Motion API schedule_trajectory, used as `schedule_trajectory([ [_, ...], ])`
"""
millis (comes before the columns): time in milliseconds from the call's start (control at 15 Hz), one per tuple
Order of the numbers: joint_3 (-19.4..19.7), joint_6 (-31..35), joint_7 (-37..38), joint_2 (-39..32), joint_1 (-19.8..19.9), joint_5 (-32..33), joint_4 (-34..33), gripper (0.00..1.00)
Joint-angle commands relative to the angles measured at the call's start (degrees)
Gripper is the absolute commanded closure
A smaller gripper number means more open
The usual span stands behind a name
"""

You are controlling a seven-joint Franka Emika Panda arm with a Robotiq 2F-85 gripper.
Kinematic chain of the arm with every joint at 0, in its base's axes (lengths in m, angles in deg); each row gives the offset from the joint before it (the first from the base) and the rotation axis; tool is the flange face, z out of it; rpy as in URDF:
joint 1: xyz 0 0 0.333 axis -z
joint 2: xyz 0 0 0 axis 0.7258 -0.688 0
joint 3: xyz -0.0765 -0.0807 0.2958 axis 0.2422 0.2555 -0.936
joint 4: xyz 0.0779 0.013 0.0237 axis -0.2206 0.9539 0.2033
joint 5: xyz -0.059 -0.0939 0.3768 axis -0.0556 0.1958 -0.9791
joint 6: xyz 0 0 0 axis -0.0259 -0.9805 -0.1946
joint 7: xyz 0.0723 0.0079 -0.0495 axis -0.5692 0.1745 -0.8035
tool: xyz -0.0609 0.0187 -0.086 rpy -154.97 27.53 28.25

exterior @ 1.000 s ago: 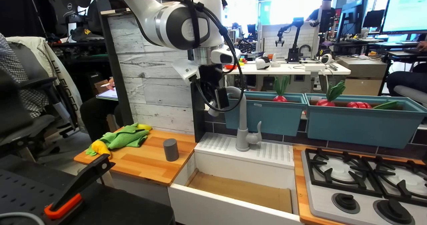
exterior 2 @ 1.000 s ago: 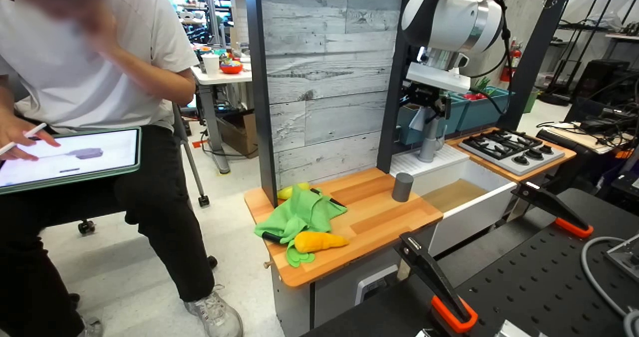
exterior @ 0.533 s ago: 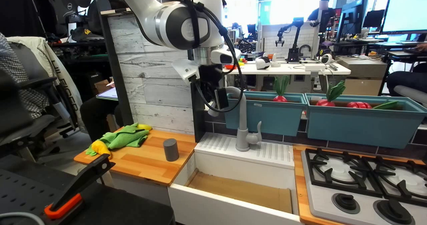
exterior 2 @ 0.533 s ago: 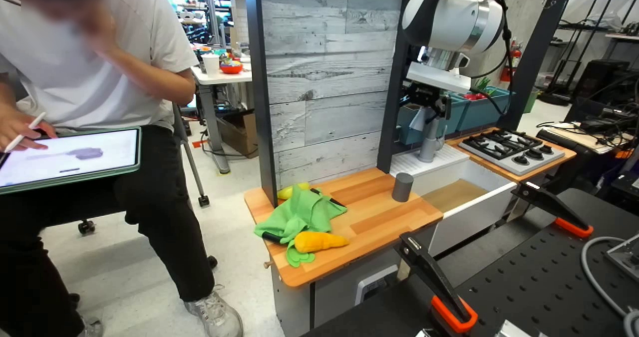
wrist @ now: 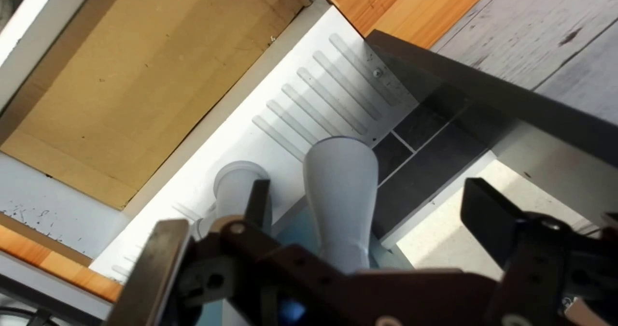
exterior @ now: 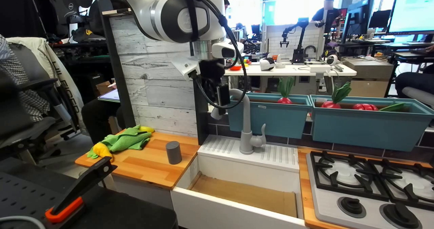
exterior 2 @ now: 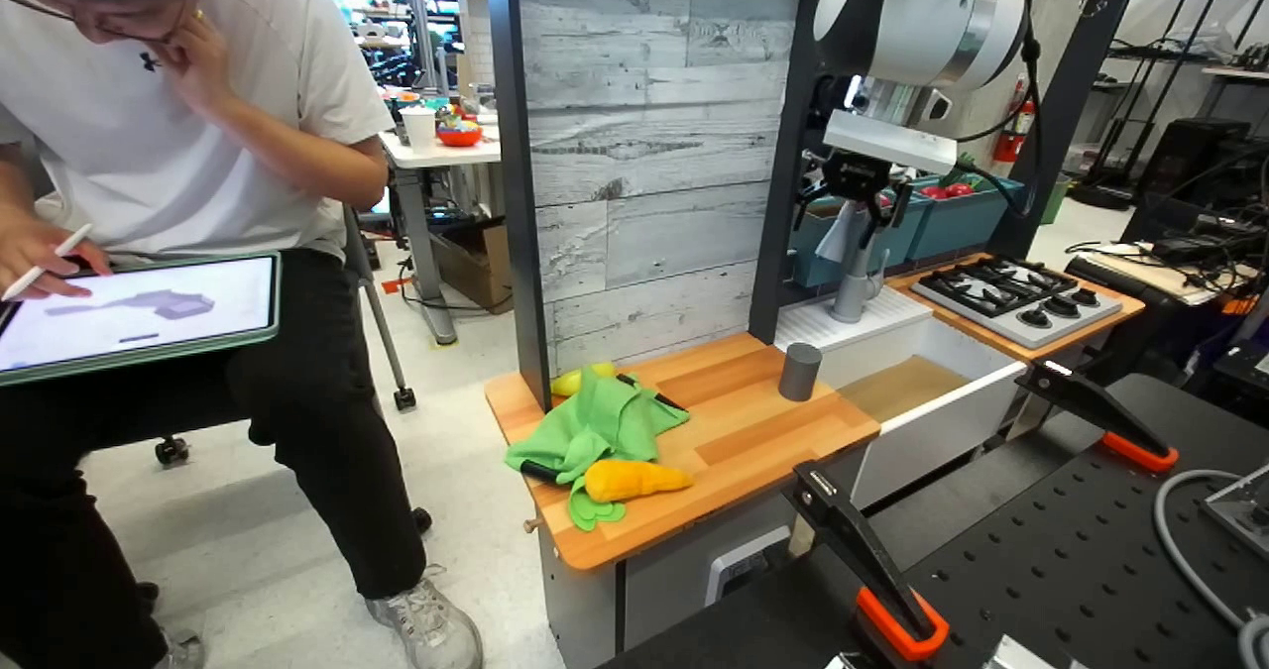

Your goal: Move an object

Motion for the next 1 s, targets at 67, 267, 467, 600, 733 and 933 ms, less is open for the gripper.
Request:
schedule_trajectory([
  [67,0.01,2.88,-2.97,8.01,0.49,-1.34,9.09,0.00],
  [267,-0.41,3.12,-5.01,12.78,1.12,-1.57,13.85,0.00],
  [467,-1.38,3.11,-7.93,17.33,2.09,-2.36,18.03,0.00],
  [600,-2.42,2.46,-10.42,19.65,3.10,-3.39,20.08,0.00],
  [733,-0.27,1.28,-8.07,16.89,1.08,-1.99,16.76,0.00],
  [933,-0.43,1.27,-8.62,18.37,1.25,-2.09,18.40,0.00],
])
